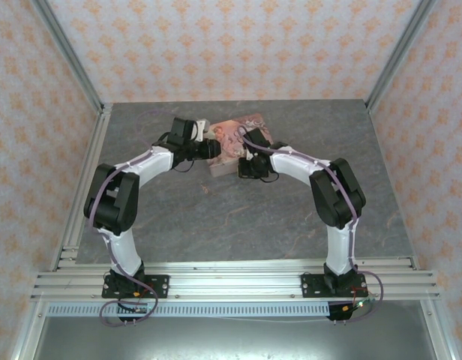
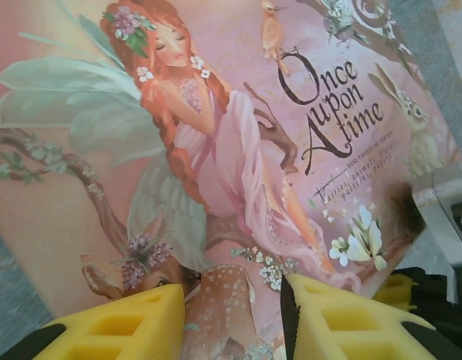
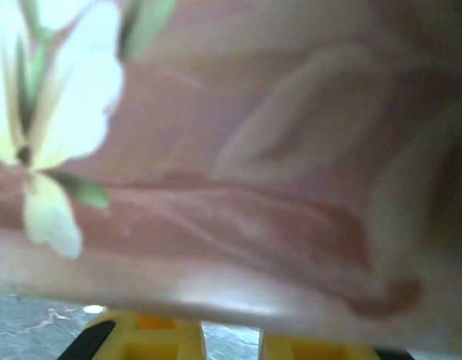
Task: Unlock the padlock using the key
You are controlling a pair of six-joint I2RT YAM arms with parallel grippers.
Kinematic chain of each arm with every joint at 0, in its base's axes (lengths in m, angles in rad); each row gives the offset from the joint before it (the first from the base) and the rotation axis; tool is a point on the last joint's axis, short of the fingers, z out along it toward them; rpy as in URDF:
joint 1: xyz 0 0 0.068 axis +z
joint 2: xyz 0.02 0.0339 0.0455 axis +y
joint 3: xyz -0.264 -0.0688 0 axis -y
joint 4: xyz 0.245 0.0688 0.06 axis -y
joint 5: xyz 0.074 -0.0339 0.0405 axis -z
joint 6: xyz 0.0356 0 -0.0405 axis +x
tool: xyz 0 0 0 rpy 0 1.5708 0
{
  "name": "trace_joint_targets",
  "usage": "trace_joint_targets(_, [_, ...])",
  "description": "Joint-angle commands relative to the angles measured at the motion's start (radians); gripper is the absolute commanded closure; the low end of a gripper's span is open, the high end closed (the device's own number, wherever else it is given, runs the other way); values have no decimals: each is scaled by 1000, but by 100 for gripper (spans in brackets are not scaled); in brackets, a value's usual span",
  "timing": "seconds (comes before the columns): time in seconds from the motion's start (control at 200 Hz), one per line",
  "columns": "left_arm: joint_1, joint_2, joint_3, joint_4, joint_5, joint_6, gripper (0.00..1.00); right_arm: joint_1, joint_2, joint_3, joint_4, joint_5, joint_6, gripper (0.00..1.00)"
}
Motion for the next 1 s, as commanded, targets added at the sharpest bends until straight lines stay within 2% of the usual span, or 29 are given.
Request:
trace_joint_targets(0.0, [-1, 83, 2, -73, -35, -11, 61, -2, -21, 47, -119, 85, -97, 81])
trace_joint_targets(0.345, [-1, 102, -12, -70, -36, -7, 61, -6, -104, -75, -19, 2, -100, 58])
trace_joint_targets(0.54, [-1, 96, -19, -75, -36, -4, 61, -26, -143, -134, 72, 23, -24, 58])
trace_joint_targets(0.801, [-1, 87, -24, -90, -32, 9, 61, -112, -311, -349, 346, 127, 234, 63])
trace_joint_targets(0.996, [-1, 86, -21, -87, -29, 7, 61, -113, -289, -356, 367, 67, 256, 63])
